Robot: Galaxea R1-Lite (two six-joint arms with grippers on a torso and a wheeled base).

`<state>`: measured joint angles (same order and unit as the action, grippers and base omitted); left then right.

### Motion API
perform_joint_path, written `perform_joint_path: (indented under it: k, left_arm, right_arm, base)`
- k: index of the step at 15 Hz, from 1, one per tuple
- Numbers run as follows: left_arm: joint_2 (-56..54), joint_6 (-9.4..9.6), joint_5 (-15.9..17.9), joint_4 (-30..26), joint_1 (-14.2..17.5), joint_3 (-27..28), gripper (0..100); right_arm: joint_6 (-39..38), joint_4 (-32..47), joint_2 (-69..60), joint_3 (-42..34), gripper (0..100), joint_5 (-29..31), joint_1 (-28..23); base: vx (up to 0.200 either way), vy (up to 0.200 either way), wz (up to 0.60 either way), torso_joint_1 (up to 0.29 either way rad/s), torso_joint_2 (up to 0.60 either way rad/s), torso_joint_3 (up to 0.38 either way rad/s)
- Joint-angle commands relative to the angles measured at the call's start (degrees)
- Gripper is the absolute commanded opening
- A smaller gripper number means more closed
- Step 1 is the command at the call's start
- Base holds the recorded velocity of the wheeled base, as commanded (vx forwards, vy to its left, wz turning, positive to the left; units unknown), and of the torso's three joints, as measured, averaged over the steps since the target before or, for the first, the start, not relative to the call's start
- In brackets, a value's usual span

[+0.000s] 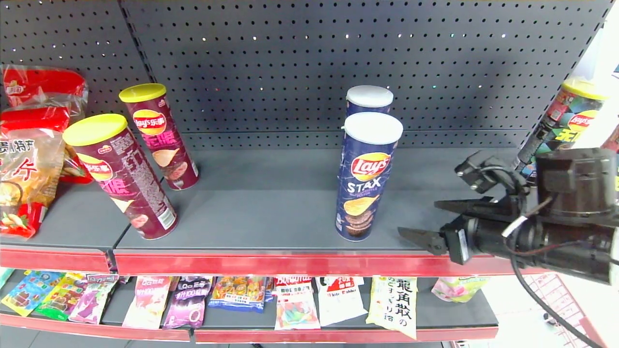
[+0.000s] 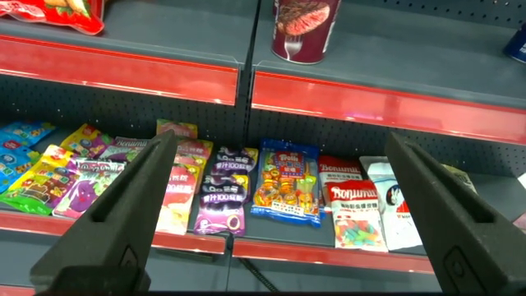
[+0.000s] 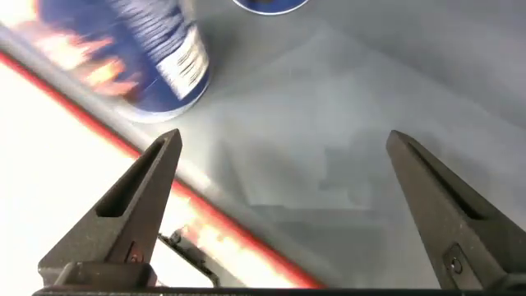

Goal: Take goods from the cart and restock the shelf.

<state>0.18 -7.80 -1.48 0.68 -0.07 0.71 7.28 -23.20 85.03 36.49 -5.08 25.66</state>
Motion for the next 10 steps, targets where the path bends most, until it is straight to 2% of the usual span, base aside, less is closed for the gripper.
perform_joint_path:
  k: [1,4,5,7,8,10]
  left_arm:
    - [0.08,-0.02,-0.02,0.02,0.07,0.0,100]
    - [0.08,-0.02,-0.02,0.02,-0.01,0.0,100]
    - [0.08,-0.02,-0.02,0.02,-0.01,0.0,100]
    - [0.08,-0.02,-0.02,0.02,-0.01,0.0,100]
    - [0.08,-0.02,-0.02,0.02,-0.01,0.0,100]
    - [0.08,-0.02,-0.02,0.02,0.07,0.0,100]
  right_arm:
    - [-0.51,0.0,-18.85,-9.86,100,-0.1,-1.49]
    - [-0.86,2.02,-35.55,-18.82,100,-0.45,-2.9]
    - [-0.77,4.92,-42.4,-22.78,100,-0.81,-4.83]
    - [-0.86,17.31,-54.62,-24.97,100,-5.64,-12.74]
    - [-0.86,24.69,-60.95,-24.8,100,-8.28,-18.63]
    - [-0.69,32.52,-70.88,-26.2,100,-8.54,-26.72]
  base:
    - [0.0,0.0,0.0,0.0,0.0,0.0]
    - [0.0,0.0,0.0,0.0,0.0,0.0]
    - [0.0,0.0,0.0,0.0,0.0,0.0]
    - [0.0,0.0,0.0,0.0,0.0,0.0]
    - [0.0,0.0,0.0,0.0,0.0,0.0]
    - [0.0,0.0,0.0,0.0,0.0,0.0]
